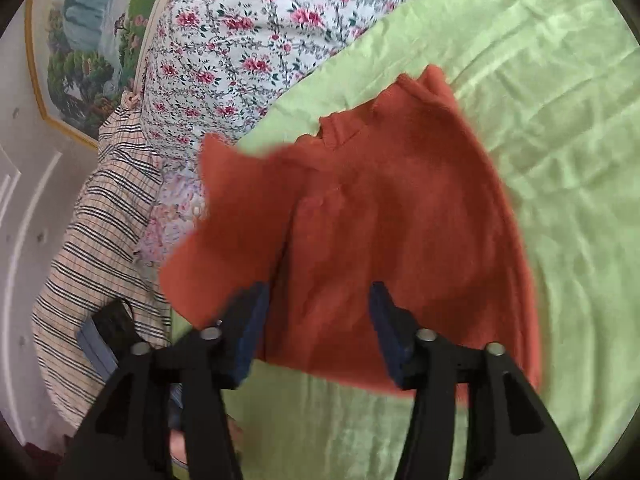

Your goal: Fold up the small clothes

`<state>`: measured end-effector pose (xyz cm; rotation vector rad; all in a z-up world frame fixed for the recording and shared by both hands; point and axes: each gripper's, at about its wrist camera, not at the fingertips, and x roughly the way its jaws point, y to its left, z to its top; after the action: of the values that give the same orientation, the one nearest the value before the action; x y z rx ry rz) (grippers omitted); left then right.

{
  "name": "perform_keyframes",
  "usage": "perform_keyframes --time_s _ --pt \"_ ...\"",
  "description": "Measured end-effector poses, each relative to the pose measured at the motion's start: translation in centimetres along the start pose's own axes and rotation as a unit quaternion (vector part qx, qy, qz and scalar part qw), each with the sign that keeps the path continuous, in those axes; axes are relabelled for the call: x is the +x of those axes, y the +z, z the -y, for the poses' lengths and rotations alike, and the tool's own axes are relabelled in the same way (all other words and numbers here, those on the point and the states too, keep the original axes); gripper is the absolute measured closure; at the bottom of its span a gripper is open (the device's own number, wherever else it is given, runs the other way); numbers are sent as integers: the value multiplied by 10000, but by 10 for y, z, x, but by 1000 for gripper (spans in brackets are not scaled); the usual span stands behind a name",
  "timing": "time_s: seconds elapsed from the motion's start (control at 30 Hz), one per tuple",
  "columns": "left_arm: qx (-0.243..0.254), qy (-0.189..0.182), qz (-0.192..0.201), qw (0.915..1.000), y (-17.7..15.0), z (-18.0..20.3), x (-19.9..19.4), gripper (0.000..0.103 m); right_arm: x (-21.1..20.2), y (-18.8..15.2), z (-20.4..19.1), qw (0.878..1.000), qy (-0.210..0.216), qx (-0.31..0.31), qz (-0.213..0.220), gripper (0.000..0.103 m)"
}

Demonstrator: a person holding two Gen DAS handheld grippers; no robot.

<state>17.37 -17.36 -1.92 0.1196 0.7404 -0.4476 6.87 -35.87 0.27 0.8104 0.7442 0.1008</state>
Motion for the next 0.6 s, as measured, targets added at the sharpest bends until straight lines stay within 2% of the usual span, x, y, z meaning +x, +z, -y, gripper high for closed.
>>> perform_keyframes --time_s 0.07,0.17,0.37,0.5,0.6 --pt "285 128 -92 9995 -9 12 9 95 17 14 2 9998 -3 4 -187 43" --pt "774 566 -50 9954 -19 30 13 95 44 36 4 9991 -4 25 -433 40" --pt "1261 901 108 9879 -27 43 11 94 94 70 6 9969 -190 96 -758 35" --pt "1866 1214 214 9747 -34 60 12 94 122 89 -1 9945 -148 43 -1035 31" --pt "2201 1285 248 9667 -39 70 14 95 140 98 -9 9912 -128 -77 -1317 24"
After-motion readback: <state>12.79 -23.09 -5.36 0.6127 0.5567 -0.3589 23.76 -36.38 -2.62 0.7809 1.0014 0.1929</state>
